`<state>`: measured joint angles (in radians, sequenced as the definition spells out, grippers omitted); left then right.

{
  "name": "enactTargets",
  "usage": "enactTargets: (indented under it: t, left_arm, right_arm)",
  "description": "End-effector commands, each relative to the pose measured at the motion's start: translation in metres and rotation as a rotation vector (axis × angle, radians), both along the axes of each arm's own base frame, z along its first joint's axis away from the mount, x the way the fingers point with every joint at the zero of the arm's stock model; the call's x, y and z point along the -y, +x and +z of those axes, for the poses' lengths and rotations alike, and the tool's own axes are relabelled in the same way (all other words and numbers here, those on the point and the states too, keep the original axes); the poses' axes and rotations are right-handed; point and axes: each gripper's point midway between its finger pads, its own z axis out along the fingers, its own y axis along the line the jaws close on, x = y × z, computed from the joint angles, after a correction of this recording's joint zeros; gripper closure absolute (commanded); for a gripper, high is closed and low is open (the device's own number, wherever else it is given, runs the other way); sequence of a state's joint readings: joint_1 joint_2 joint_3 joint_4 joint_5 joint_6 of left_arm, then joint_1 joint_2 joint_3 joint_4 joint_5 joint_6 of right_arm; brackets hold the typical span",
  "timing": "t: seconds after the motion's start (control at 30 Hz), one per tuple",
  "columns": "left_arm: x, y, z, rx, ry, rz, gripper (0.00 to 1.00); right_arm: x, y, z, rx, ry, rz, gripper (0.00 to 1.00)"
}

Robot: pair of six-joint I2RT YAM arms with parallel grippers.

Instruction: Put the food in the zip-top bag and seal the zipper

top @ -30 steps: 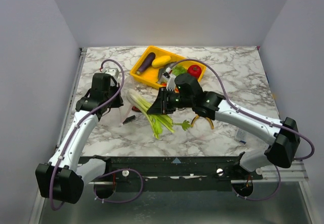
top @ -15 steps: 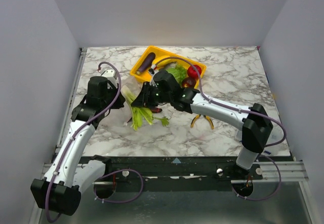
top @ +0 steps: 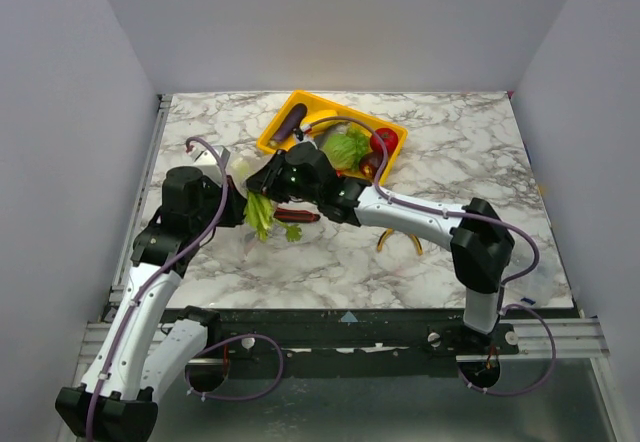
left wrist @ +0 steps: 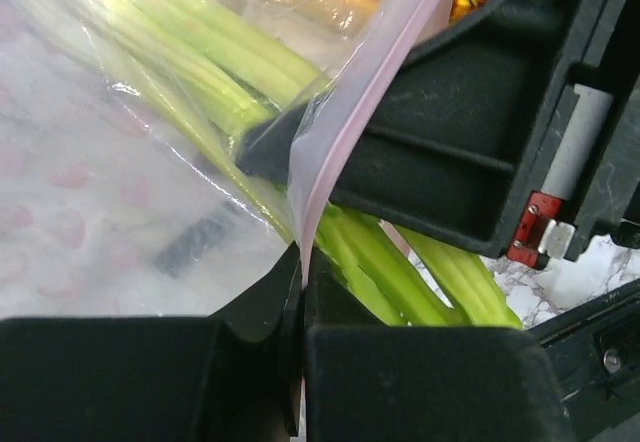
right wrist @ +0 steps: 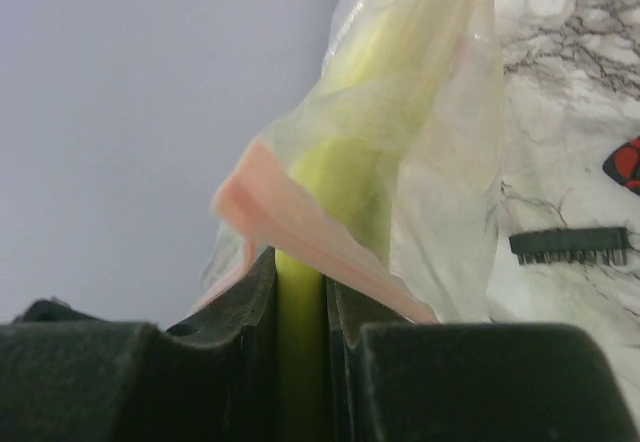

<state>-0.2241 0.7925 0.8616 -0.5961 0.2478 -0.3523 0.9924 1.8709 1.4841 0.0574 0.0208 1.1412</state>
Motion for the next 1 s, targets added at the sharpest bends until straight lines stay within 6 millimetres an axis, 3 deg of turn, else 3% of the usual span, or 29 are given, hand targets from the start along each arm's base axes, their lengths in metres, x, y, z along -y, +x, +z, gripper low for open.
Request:
enactTargets:
  t: [0.0,0.13,0.23,0.3,0.4,0.5,0.73,0.8,0.9,0.97]
  left_arm:
    - [0.010,-0.016,0.000,-0.023,-0.040,-0.063,1.00]
    - [0.014,-0.022,0.007,-0.011,-0.046,-0.101,1.00]
    - [0.016,-0.026,0.010,-0.016,-0.059,-0.116,1.00]
    - [0.017,-0.027,0.011,-0.013,-0.073,-0.114,1.00]
    - [0.016,-0.027,0.012,-0.015,-0.081,-0.096,1.00]
    - [0.018,-0.028,0.012,-0.022,-0.098,-0.100,1.00]
    - [0.035,-0.037,0.019,-0.058,-0.172,-0.181,1.00]
    - [0.033,-0.037,0.018,-0.056,-0.167,-0.170,1.00]
    - [0.029,-0.035,0.020,-0.043,-0.154,-0.145,1.00]
    - [0.024,-0.031,0.020,-0.031,-0.139,-0.116,1.00]
  right_arm:
    - [-0.009,0.031,0.022,0.013,0.084,-0.189,0.99]
    - [-0.022,0.045,0.004,0.086,0.001,-0.173,1.00]
    - [-0.033,0.037,-0.023,0.054,-0.090,-0.096,0.94]
    - [-0.031,0.032,-0.041,0.023,-0.148,-0.072,0.90]
    - [-0.019,0.028,-0.051,0.030,-0.190,-0.084,0.87]
    - [-0.012,0.030,-0.040,0.061,-0.161,-0.114,0.99]
    - [0.010,0.052,-0.015,0.019,-0.078,-0.371,1.00]
    - [-0.001,0.056,-0.009,0.074,-0.074,-0.333,0.99]
    - [-0.015,0.050,-0.028,0.084,-0.202,-0.229,0.85]
    - [-0.011,0.036,-0.042,0.090,-0.264,-0.177,0.65]
